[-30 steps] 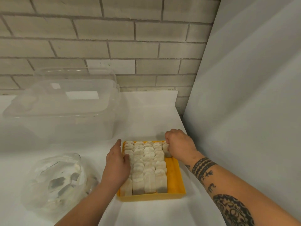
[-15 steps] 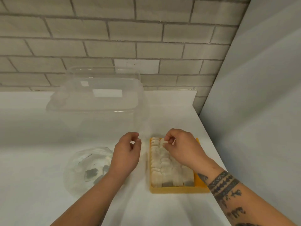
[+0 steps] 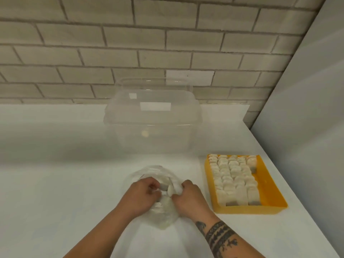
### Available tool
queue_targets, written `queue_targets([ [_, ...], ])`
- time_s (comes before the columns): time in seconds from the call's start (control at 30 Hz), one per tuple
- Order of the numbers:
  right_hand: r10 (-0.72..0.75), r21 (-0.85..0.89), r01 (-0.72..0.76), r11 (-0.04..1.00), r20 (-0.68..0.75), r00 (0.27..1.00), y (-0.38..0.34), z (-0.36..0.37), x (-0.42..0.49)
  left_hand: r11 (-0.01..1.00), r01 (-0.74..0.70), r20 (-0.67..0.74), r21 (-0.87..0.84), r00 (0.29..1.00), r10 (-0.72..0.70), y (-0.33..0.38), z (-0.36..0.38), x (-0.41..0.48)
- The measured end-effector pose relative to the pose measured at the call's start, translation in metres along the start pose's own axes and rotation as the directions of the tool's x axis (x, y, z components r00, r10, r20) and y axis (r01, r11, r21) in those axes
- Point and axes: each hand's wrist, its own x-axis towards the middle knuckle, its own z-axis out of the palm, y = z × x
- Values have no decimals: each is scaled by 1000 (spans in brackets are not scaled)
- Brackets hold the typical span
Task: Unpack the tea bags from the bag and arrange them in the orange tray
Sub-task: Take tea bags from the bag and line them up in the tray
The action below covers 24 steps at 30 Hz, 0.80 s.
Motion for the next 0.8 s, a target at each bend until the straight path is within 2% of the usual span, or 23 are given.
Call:
queue_targets([
  [0.17, 44, 272, -15, 962, -100, 994, -11, -16, 5, 996, -66, 63, -59, 996, 69, -4, -1, -4],
  [0.3, -21, 20, 22, 1000, -50, 999, -13, -13, 3, 995, -96, 170, 26, 981, 90, -10, -6, 2],
  [0.4, -29, 76, 36, 996, -83, 996, -13, -10, 3, 994, -82, 205, 77, 977, 65, -9, -4, 7],
  [0.5, -147, -53, 139, 989, -199, 969, -15, -2, 3, 994, -31, 188, 107, 982, 10, -10, 2, 15],
  [0.57, -351, -144, 322, 936, -291, 890, -20, 2, 0, 989, -17, 168, 149, 986, -8, -13, 4, 20],
  [0.6, -447, -193, 406, 893, -285, 848, -23, 3, 0, 985, -28, 167, 171, 986, -1, -14, 4, 21],
  [0.67, -591, -323, 520, 791, -185, 785, -26, 4, 1, 978, -46, 171, 202, 985, 11, -17, 1, 24],
  [0.73, -751, -496, 618, 610, -114, 650, -28, 4, 3, 981, -53, 147, 186, 989, 25, -17, -5, 24],
  [0.77, -815, -540, 661, 522, -85, 574, -29, 5, 5, 983, -62, 117, 172, 992, 42, -17, -9, 23],
  [0.8, -847, -547, 694, 468, -55, 528, -30, 6, 7, 984, -74, 76, 162, 995, 62, -16, -13, 23],
])
